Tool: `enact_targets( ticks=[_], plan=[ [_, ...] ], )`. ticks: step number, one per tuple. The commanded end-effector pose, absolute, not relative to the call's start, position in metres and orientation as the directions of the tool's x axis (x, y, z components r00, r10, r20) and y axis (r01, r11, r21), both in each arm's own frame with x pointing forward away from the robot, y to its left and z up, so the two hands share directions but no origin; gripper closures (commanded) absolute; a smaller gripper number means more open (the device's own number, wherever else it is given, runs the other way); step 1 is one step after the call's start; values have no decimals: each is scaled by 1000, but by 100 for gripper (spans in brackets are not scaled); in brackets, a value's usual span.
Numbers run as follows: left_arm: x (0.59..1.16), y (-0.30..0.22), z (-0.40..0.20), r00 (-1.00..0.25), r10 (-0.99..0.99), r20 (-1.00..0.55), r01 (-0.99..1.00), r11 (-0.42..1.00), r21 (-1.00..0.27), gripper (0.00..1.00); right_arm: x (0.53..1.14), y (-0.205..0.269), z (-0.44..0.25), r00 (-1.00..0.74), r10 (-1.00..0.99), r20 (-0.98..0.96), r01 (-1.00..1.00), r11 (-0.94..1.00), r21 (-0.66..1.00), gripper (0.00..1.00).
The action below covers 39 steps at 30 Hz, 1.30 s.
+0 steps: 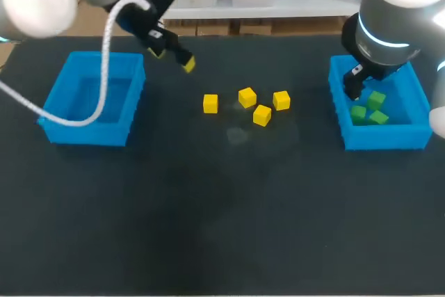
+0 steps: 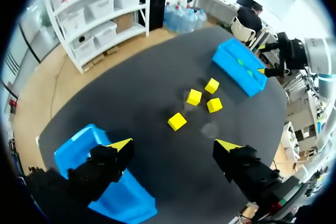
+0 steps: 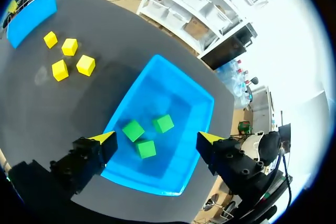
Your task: Put the green cubes in the right bin and the yellow cubes in the left bin.
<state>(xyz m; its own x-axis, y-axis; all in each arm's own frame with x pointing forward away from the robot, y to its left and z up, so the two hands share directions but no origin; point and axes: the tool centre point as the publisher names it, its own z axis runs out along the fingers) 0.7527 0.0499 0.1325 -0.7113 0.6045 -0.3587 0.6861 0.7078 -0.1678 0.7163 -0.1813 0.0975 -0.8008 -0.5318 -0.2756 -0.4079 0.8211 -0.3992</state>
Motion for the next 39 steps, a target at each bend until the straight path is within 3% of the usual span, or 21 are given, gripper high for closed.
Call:
enact_targets(
  ticks=[1,17,39],
  plan=[
    [767,25,113,-728,682,-73,682,708,-184,0,715,-182,97,-799,-532,-280,-406,821,-401,0],
    [745,9,74,-686,724,67,710,687,-158,0,715,-182,97,-799,-532,-280,-406,821,-401,0],
    [757,0,23,-772,615,161,580,785,-218,0,715,-182,97,-799,-532,-280,-406,821,-401,0]
  ],
)
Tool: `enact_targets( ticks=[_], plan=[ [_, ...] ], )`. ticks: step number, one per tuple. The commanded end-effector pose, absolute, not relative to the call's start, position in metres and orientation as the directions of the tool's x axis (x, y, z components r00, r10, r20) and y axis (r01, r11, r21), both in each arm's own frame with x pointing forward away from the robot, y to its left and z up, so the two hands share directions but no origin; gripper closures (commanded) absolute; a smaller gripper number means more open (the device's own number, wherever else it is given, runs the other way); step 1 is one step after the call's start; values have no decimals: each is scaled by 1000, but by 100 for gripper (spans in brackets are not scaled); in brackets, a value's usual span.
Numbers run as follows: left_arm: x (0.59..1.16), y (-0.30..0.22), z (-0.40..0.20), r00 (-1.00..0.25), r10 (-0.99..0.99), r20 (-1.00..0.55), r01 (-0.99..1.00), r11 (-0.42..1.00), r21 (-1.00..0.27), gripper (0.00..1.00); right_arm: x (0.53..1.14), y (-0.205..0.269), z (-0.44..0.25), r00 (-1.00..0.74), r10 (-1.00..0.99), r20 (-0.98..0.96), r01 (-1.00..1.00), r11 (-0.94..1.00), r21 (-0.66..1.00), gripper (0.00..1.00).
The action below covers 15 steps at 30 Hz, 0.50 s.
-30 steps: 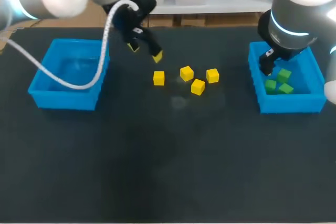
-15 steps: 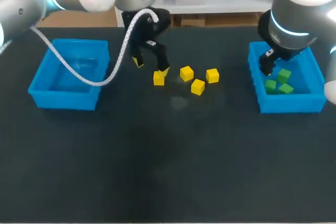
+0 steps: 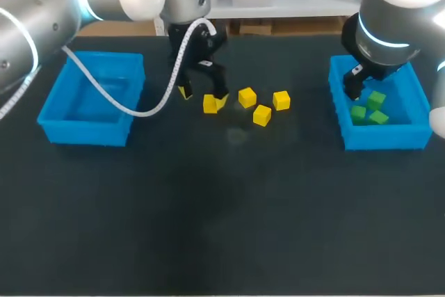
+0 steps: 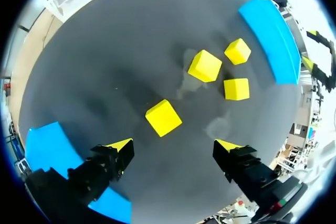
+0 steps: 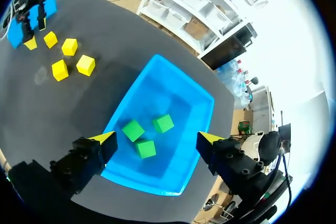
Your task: Put the green cubes in the right bin and the yellow cubes in the left bin.
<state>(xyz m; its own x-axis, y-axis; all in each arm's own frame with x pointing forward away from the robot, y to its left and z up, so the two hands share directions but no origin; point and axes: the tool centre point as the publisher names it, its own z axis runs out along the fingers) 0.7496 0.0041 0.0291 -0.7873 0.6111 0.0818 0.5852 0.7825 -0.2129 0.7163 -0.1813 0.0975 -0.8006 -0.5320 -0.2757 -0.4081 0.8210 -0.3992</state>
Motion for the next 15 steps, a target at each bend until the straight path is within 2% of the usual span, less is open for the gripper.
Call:
enact_targets(
  ticks=[1,15],
  plan=[
    [757,0,21,-772,612,175,579,789,-205,0,715,-182,97,-799,-532,-280,-406,821,-401,0],
    [760,-9,3,-793,568,218,544,823,-166,0,715,-182,97,-799,-532,-280,-406,821,-401,0]
  ],
)
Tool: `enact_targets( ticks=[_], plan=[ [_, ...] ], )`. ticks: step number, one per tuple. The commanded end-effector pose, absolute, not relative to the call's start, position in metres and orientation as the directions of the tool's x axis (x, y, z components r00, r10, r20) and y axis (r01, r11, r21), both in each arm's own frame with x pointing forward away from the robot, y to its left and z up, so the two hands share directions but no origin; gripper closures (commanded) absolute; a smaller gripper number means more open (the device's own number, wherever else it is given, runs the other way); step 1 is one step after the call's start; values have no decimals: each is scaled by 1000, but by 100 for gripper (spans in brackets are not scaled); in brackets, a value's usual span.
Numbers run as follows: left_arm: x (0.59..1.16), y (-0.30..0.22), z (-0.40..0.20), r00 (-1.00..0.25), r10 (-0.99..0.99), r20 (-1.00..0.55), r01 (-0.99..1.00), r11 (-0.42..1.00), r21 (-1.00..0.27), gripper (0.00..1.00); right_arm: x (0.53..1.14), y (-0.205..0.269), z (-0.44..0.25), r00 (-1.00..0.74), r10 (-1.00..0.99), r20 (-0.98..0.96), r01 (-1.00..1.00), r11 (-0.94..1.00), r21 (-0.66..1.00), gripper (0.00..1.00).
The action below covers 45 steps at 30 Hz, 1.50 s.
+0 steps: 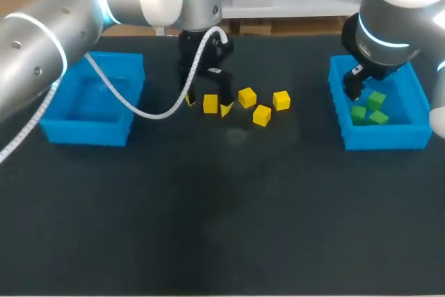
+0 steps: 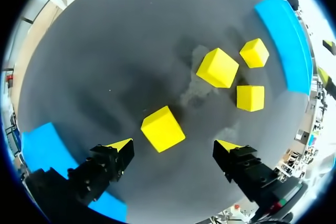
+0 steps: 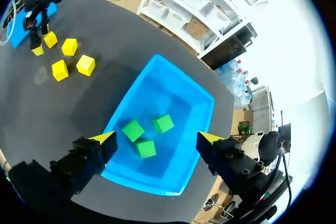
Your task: Put the green cubes in the right bin and the yellow cubes in the left bin.
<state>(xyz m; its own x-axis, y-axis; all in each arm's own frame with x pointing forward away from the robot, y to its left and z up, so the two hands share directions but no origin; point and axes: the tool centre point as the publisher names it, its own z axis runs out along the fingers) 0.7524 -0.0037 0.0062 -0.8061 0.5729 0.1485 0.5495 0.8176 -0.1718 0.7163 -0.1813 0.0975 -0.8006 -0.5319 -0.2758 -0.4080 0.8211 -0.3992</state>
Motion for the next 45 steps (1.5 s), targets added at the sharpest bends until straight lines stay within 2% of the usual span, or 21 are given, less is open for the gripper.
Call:
enact_targets(
  ticks=[1,12,13,14,15,16,36,45],
  plan=[
    [760,-10,2,-794,566,220,543,824,-161,0,715,-182,97,-799,-532,-280,-406,821,-401,0],
    [762,-11,-6,-805,555,211,550,831,-88,0,715,-182,97,-799,-532,-280,-406,821,-401,0],
    [762,-10,-7,-805,555,210,550,830,-88,11,715,-182,97,-799,-532,-280,-406,821,-401,0],
    [761,-10,-7,-810,553,194,547,832,-91,53,715,-182,97,-799,-532,-280,-406,821,-401,0],
    [760,-9,-7,-807,559,193,553,828,-88,87,715,-182,97,-799,-532,-280,-406,821,-401,0],
    [759,-8,-7,-807,560,185,555,828,-86,100,715,-182,97,-799,-532,-280,-406,821,-401,0],
    [764,15,12,-820,565,95,566,824,-17,100,715,-182,97,-799,-532,-280,-406,821,-401,0],
    [766,63,98,-856,496,-147,490,868,76,100,715,-182,97,-799,-532,-280,-406,821,-401,0]
  ],
)
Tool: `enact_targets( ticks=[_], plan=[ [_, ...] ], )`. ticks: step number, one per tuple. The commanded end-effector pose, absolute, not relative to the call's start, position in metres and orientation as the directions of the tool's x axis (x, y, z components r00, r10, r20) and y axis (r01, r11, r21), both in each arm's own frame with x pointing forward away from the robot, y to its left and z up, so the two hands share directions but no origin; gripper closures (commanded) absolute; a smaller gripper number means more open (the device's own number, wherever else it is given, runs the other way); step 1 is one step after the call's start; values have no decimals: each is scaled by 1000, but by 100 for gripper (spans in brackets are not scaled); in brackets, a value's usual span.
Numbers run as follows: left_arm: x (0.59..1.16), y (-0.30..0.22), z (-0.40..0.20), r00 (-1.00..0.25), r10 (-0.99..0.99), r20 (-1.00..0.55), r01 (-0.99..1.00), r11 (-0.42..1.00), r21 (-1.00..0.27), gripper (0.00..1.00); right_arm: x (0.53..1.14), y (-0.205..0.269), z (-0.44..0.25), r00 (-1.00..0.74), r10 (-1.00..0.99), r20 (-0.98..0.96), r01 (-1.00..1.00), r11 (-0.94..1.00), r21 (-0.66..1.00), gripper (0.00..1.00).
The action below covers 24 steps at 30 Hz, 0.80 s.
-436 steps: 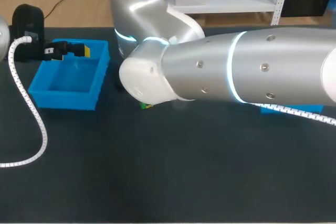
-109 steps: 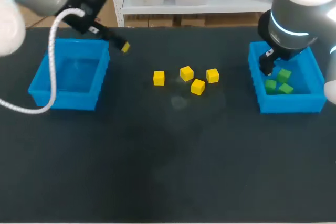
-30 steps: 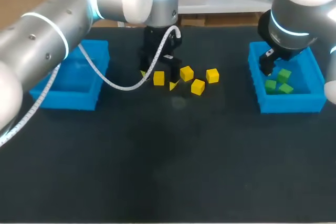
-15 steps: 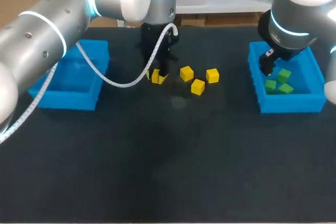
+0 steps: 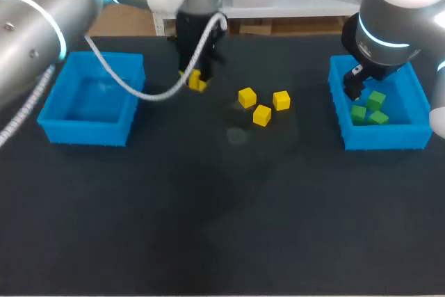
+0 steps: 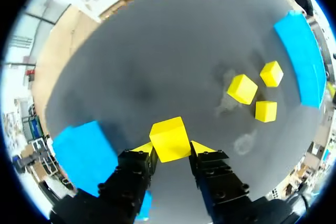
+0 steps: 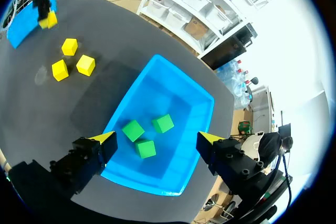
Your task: Put the green cubes in the right bin and the yellow cubes in the left bin.
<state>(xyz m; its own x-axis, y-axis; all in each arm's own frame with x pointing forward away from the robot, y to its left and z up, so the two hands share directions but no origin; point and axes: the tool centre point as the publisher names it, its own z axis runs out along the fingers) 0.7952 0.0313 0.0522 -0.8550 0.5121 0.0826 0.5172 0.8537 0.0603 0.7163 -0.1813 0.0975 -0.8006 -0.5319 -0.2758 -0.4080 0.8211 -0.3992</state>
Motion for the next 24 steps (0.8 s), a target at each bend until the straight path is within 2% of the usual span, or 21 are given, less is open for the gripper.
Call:
enact_targets(
  ticks=[1,8,17,24],
  plan=[
    [765,69,110,-861,477,-178,471,879,75,100,715,-182,97,-799,-532,-280,-406,821,-401,0],
    [763,114,156,-870,397,-293,381,918,112,100,715,-182,97,-799,-532,-280,-406,821,-401,0],
    [745,183,149,-928,274,-253,246,959,139,100,715,-182,97,-799,-532,-280,-406,821,-401,0],
    [728,213,135,-955,197,-223,169,976,137,100,715,-182,97,-799,-532,-280,-406,821,-401,0]
  ],
)
